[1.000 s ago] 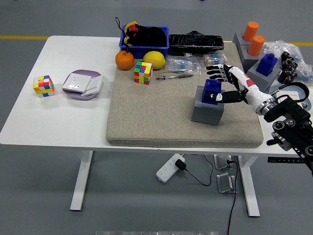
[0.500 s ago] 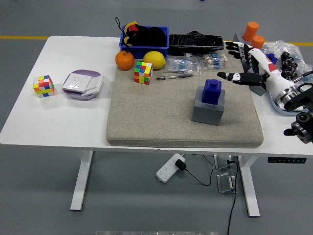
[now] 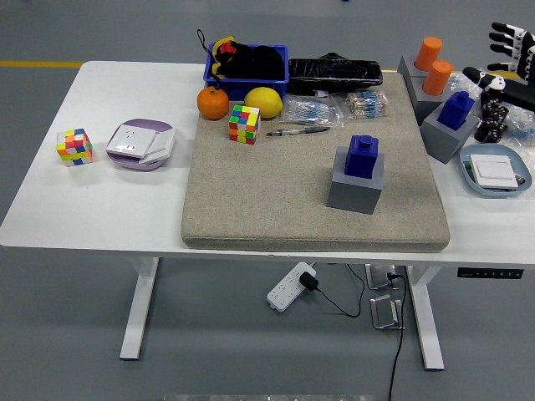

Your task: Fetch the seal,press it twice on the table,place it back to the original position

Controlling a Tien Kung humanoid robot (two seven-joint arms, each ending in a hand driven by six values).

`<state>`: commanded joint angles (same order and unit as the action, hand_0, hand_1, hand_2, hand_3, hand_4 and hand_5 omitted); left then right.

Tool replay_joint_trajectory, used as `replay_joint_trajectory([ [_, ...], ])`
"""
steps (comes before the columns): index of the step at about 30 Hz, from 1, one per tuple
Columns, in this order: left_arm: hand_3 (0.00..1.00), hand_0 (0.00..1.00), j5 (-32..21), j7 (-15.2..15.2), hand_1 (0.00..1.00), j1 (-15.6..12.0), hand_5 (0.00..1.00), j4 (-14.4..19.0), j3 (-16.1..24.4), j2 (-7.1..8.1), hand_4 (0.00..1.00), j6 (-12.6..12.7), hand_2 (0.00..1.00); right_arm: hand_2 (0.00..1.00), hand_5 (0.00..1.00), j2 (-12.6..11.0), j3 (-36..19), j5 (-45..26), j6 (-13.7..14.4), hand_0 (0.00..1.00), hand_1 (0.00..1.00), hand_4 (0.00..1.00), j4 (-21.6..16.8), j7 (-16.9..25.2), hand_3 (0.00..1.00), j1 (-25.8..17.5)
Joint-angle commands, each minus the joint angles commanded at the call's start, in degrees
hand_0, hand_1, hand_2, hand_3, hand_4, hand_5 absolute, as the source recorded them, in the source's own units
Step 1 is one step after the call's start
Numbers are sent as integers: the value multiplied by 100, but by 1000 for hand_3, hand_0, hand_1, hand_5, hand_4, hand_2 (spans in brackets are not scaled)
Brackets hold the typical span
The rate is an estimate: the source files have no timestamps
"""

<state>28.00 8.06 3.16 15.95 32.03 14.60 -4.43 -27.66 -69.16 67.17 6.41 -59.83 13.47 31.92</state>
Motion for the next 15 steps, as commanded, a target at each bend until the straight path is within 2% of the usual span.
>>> replay_joint_trajectory([
  [2, 646, 679, 2, 0, 639, -3, 197, 1, 9, 3, 693, 1, 604, 880, 424, -40, -80, 26, 20, 313, 676, 998, 8, -3, 867, -41],
  [3, 647, 679, 4, 0, 639, -4, 197, 3, 12, 5, 693, 2, 604, 870, 432, -62, -116, 37, 25, 183, 594, 998, 9, -5, 860, -63],
  [14, 646, 681, 6, 1, 639, -16, 198, 6, 14, 14, 692, 6, 604, 853, 419, -214, -432, 122, -9, 225, 594, 998, -24, -121, 848, -341],
  [15, 647, 679, 6, 0, 639, -15, 198, 7, 12, 16, 693, 7, 604, 817, 410, -231, -468, 123, -22, 700, 712, 998, -19, -137, 836, -387],
])
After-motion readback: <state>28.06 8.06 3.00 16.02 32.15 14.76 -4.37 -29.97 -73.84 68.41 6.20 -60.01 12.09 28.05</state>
